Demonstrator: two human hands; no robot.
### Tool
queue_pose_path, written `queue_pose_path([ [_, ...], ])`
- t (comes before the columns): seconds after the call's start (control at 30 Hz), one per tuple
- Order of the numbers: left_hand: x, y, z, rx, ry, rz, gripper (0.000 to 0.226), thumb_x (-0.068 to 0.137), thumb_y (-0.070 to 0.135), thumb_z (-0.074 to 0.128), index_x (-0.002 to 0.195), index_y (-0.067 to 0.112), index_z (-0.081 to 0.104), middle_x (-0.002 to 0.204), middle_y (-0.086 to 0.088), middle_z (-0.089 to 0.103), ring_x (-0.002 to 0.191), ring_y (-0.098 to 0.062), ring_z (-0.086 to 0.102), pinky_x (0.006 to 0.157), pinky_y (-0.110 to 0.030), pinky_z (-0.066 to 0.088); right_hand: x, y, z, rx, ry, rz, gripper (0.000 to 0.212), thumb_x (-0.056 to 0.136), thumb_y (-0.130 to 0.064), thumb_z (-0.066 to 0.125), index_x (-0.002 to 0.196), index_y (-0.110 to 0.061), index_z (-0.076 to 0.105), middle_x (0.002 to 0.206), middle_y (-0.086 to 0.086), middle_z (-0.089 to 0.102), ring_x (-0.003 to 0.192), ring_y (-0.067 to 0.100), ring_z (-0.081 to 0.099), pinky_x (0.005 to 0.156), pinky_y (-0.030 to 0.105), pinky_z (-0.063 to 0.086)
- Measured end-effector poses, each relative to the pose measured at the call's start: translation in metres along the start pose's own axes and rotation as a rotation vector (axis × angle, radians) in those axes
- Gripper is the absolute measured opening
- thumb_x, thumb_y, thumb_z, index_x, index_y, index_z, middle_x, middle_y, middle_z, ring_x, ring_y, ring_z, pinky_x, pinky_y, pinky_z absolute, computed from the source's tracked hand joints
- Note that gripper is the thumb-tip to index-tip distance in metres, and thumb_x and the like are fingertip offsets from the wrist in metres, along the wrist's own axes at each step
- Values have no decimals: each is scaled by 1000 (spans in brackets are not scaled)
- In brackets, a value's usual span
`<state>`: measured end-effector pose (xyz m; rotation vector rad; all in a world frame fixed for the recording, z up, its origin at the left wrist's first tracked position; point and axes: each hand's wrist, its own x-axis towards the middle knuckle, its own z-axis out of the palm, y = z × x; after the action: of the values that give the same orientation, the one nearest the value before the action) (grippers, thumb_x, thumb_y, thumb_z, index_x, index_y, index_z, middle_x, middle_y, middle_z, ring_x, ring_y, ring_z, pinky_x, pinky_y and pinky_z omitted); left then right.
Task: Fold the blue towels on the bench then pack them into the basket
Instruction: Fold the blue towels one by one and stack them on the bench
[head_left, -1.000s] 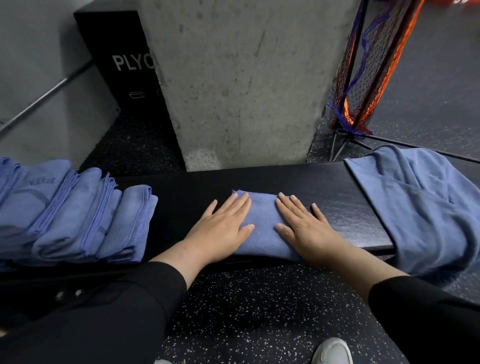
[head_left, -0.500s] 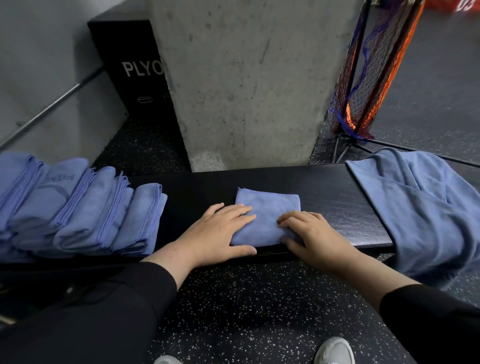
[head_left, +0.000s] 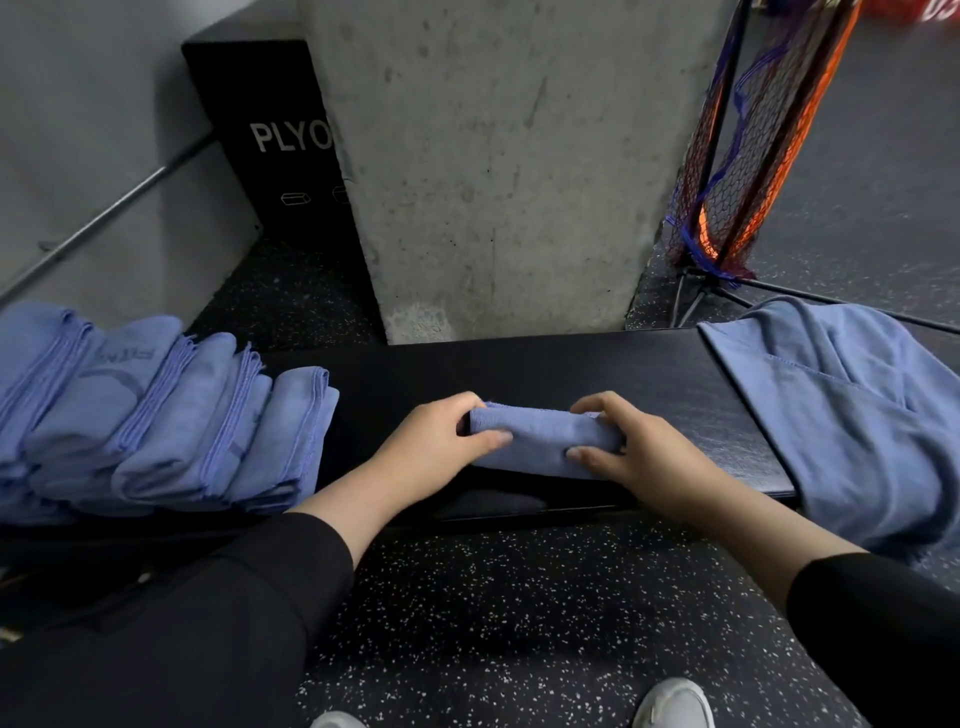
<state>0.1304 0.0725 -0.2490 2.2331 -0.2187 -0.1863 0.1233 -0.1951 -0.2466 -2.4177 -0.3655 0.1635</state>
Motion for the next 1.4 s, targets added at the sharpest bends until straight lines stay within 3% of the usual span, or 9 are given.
queue_pose_path([
  [0.23,16,-2,11,46,142,-98,38,85,39,78,117,32,59,98,8,65,94,-11,63,83,-30,50,16,6,15,-199,231,-117,39,87,-29,73,121,-32,56,120,-13,53,101,11,55,86,37,47],
  [0.37,18,-4,18,562,318,360,42,95,43,53,130,23,64,131,4,60,122,-20,57,101,-42,43,16,7,30,-446,349,-274,29,90,-20,67,117,-27,66,130,-7,58,117,20,55,90,41,41],
  [0.5,11,-5,30,777,-65,335,65,101,57,26,157,25,33,166,8,25,154,-13,17,124,-47,13,12,12,40,-454,244,-284,41,101,-36,40,135,-22,60,143,-7,56,138,16,48,109,47,39],
  [0.63,13,-5,31,800,-168,219,75,99,66,26,162,28,7,169,13,6,155,-10,-2,126,-49,3,11,20,35,-457,-29,-177,84,92,-76,18,159,-26,22,164,-18,17,153,4,9,125,39,11],
  [0.87,17,-6,25,753,-199,130,79,97,71,29,161,32,5,169,15,7,156,-11,0,126,-50,6,16,24,27,-394,-102,-169,84,92,-61,53,160,-31,14,165,-20,13,152,0,5,126,41,10],
  [1.03,11,-10,17,692,-88,48,80,97,71,31,162,27,13,168,10,14,155,-11,8,126,-46,10,16,19,21,-315,0,-218,69,87,-32,71,148,-31,39,149,-14,48,137,6,43,122,40,24],
  [1.17,3,3,4,401,344,36,47,98,50,54,133,20,60,133,1,61,123,-21,57,103,-39,44,13,2,20,-370,168,-137,43,85,-33,65,126,-25,56,116,-5,68,101,23,64,84,35,50],
  [1.27,-6,29,-3,-196,393,-311,40,98,51,55,96,14,70,87,-2,74,81,-22,73,81,-43,60,12,-19,15,-375,242,-17,26,87,-39,61,107,-22,57,87,0,68,79,29,62,66,39,48],
  [1.4,-22,47,1,-888,40,-571,65,98,57,54,147,16,46,135,-19,61,121,-32,64,101,-50,54,5,-51,16,-392,259,-109,31,86,-43,59,111,-24,58,94,-4,68,83,26,63,67,39,50],
])
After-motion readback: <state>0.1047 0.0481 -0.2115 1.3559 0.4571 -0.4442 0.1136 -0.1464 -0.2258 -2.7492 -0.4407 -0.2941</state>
